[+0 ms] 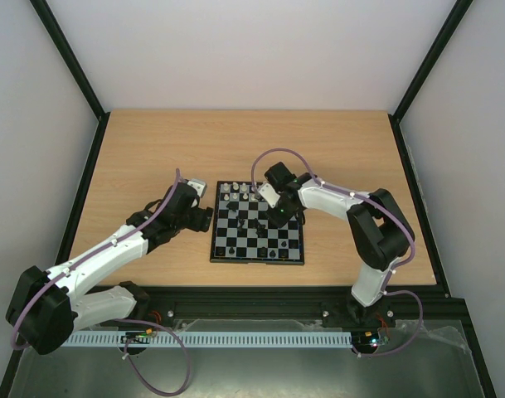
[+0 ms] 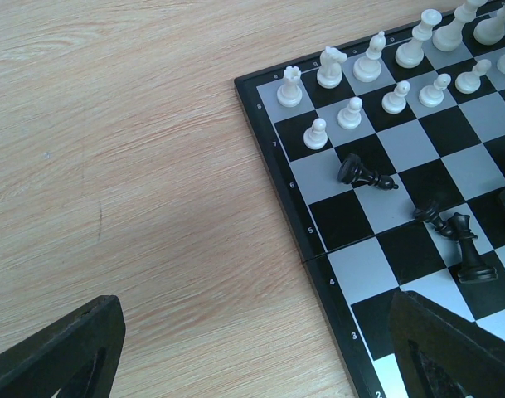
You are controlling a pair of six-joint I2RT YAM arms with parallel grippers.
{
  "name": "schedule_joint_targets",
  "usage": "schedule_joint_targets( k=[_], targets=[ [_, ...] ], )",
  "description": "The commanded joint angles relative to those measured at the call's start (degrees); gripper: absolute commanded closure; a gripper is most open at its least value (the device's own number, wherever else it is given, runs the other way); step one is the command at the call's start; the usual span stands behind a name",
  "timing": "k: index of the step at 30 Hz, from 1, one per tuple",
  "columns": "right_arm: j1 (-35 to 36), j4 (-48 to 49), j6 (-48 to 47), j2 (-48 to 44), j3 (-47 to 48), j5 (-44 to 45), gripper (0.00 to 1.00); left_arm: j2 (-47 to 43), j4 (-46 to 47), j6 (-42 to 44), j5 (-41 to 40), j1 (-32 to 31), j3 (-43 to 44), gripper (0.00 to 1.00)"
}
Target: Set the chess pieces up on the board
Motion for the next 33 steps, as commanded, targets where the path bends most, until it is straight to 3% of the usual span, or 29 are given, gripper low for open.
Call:
schedule_joint_targets(
  k=[1, 10, 15, 22, 28, 33],
  targets=[
    [0.3, -5.49, -0.29, 0.73, -2.73, 1.1, 0.78, 0.0, -0.39, 0.2, 0.32, 0.4, 1.56, 0.1],
    [0.14, -4.61, -1.18, -3.54, -3.77, -0.38, 0.88, 0.13, -0.33, -0.71, 2.03, 0.38, 1.81, 0.1],
    [-0.17, -1.41, -3.86, -15.24, -7.3, -7.95, 0.9, 0.48, 2.07, -7.72, 13.09, 0.4, 4.47, 0.12],
    [-0.66, 5.2, -5.42, -31.98, -15.57, -19.62, 0.9, 3.89, 22.37, -23.64, 37.62, 0.34, 1.63, 0.27],
    [-0.66, 6.56, -5.6, -36.76, -19.32, -23.61, 0.89, 10.49, 37.26, -31.05, 45.29, -1.17, -0.64, 0.34],
    [-0.66, 7.0, -5.73, -37.58, -19.91, -24.69, 0.89, 16.77, 42.77, -33.87, 49.77, -4.53, 0.42, 0.44]
  ],
)
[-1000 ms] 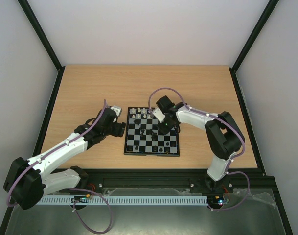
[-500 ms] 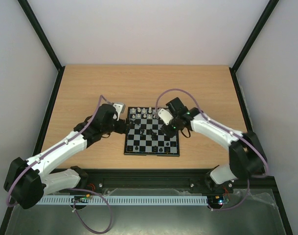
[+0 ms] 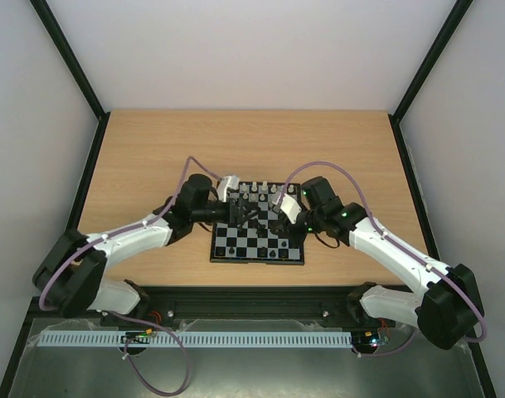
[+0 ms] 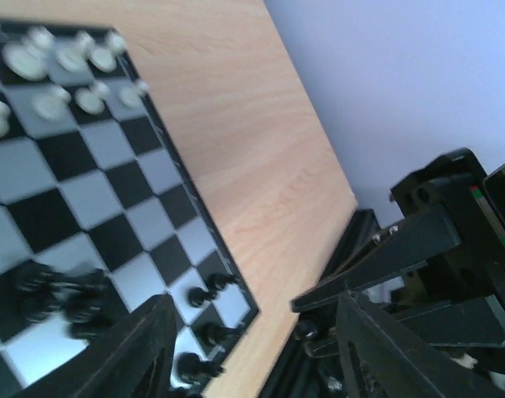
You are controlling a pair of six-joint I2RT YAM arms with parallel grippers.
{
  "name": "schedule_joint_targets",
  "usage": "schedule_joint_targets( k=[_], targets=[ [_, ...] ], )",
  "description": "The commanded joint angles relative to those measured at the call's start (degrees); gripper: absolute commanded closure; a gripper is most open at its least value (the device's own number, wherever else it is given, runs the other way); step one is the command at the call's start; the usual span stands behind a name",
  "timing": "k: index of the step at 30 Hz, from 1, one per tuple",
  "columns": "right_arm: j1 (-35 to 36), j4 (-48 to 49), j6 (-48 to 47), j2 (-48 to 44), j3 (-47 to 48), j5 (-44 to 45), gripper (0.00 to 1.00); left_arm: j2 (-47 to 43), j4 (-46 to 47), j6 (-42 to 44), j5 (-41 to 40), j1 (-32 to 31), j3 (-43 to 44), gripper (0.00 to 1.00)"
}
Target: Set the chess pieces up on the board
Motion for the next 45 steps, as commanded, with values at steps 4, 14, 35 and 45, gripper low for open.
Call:
schedule_joint_targets(
  k=[4, 14, 35, 45],
  targets=[
    [-0.24, 1.17, -0.78, -1.38, -1.02, -3.12, 0.89, 6.54, 10.48, -4.42, 8.48, -5.13, 1.64, 0.5],
    [-0.24, 1.63, -0.71, -1.24, -1.24, -2.2, 0.89, 8.83, 11.18, -4.53, 9.52, -6.72, 2.11, 0.64],
    [-0.24, 5.13, 3.83, -0.25, -1.27, 1.53, 0.88, 11.55, 21.05, -13.61, 10.46, -8.12, -0.18, 0.81],
    [-0.24, 7.48, 7.87, -0.49, -0.92, 3.96, 0.8, 11.31, 16.32, -12.15, 3.88, -10.08, 1.97, 0.91]
  ],
)
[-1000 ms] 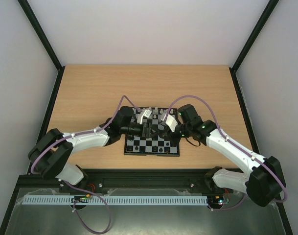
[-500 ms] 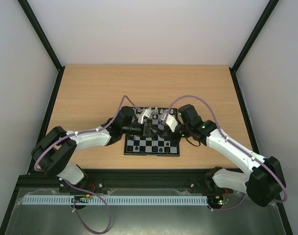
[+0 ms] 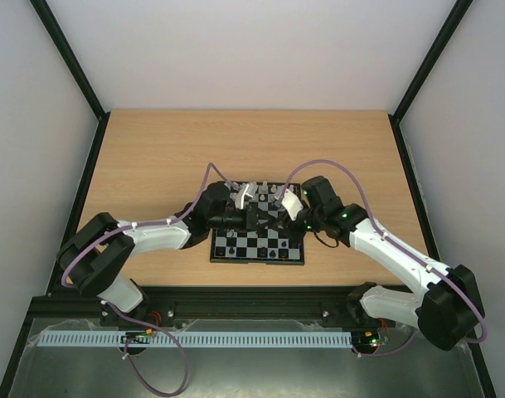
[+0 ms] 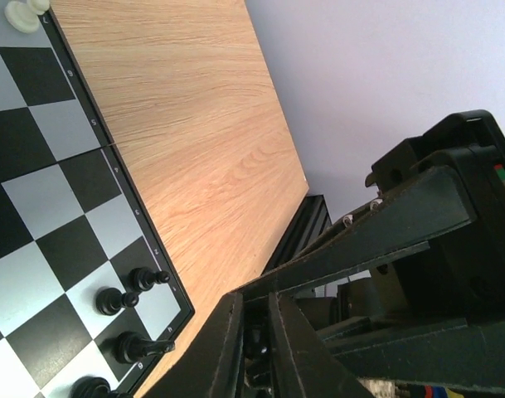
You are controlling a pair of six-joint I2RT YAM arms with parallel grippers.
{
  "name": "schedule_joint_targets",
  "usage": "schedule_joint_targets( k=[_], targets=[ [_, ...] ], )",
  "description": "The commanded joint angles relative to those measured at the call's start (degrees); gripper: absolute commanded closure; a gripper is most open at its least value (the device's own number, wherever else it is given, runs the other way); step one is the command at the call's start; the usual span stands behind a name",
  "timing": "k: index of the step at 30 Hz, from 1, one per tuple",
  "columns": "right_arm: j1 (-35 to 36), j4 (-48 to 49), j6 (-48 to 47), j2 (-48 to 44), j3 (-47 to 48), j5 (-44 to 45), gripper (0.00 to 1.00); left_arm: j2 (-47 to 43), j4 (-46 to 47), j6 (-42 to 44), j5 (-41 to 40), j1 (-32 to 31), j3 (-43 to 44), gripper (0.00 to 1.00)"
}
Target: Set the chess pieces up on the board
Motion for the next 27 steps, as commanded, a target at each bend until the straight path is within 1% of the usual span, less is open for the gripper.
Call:
schedule_joint_targets(
  k=[1, 4, 6, 8, 10, 11, 15, 18, 20, 27],
  targets=[
    [-0.24, 3.89, 1.22, -0.6, -0.27, 1.54, 0.75, -1.29, -2.8, 3.66, -1.1, -2.1, 2.09, 0.92],
    [-1.51, 3.26, 0.38, -3.45, -1.04, 1.71, 0.58, -4.39, -11.88, 9.95, -7.34, -2.11, 3.12, 0.93],
    [-3.67, 3.27, 0.74, -5.41, -1.54, 1.17, 0.49, -7.21, -19.36, 15.21, -13.66, -2.34, 3.58, 0.93],
    [-5.25, 2.99, 0.94, -6.12, -1.39, 0.43, 0.46, -10.87, -25.09, 19.89, -23.0, -3.51, 3.52, 0.93],
    [-5.64, 3.29, 1.11, -6.19, -1.37, 1.65, 0.45, -14.38, -29.32, 24.56, -35.81, -6.76, 3.26, 0.93],
    [-5.71, 3.59, 1.21, -6.17, -1.44, 3.03, 0.44, -15.45, -30.14, 26.42, -40.12, -8.37, 2.61, 0.93],
    [-6.03, 5.83, 2.11, -5.93, -1.98, 10.56, 0.44, -18.1, -30.75, 29.14, -51.15, -13.74, -1.38, 0.93],
    [-6.35, 6.08, 2.14, -5.28, -2.21, 11.58, 0.44, -18.16, -31.57, 29.29, -57.06, -16.73, -2.71, 0.93],
    [-6.43, 6.01, 2.1, -4.99, -2.22, 11.29, 0.44, -17.27, -33.62, 28.98, -59.03, -17.51, -2.52, 0.93],
    [-6.44, 5.3, 1.24, -3.83, -2.33, 9.43, 0.44, -13.19, -38.45, 28.08, -59.13, -17.63, -1.28, 0.93]
  ],
)
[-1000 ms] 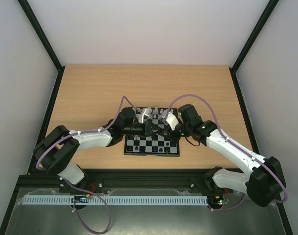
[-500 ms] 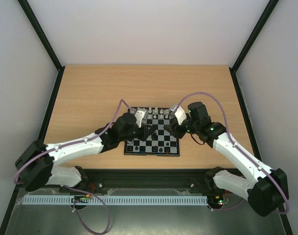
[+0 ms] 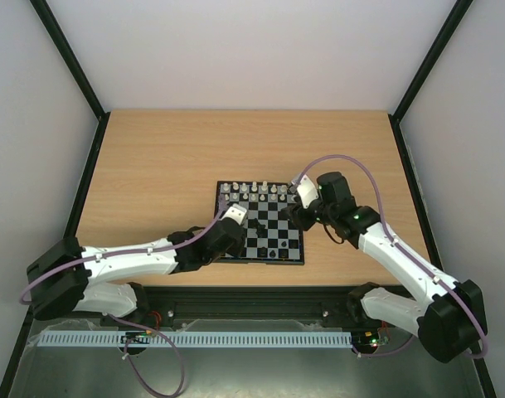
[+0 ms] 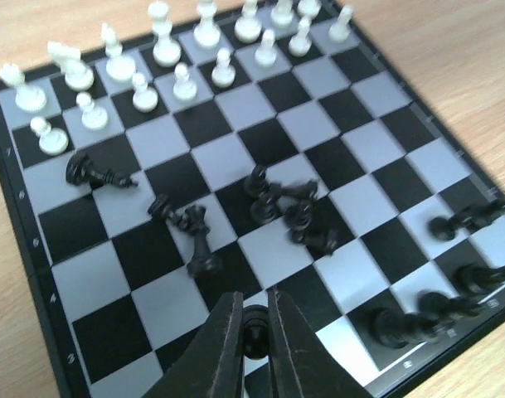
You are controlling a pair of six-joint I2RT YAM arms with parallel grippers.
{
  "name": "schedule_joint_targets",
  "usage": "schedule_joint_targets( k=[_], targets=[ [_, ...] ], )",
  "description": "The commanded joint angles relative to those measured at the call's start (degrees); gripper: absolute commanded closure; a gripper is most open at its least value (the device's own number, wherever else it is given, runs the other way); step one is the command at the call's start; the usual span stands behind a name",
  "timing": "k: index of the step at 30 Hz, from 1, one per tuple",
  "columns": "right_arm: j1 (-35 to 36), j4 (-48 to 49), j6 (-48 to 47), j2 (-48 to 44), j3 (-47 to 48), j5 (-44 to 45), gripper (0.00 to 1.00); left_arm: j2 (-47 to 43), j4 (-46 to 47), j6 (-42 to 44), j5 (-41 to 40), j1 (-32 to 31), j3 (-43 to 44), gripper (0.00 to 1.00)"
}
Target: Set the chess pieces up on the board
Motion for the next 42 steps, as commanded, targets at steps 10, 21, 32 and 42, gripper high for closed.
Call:
schedule_joint_targets(
  k=[10, 21, 32, 42],
  targets=[
    [-0.17, -0.61, -0.8, 1.51, -0.73, -1.8, 0.44, 3.69, -4.64, -0.46, 0.3, 6.25, -0.4, 0.92],
    [-0.17, -1.12, -1.44, 3.09, -0.56, -2.64, 0.44, 1.66, -6.32, 0.82, 7.03, 10.55, -3.69, 0.92],
    [-0.17, -1.41, -1.61, 3.8, -0.51, -2.8, 0.44, 3.31, -6.21, -0.61, 7.16, 11.06, -4.9, 0.91],
    [-0.21, -1.67, -1.88, 4.59, -0.38, -3.13, 0.44, 3.89, -5.91, -1.11, 7.42, 11.1, -5.88, 0.89]
  ],
)
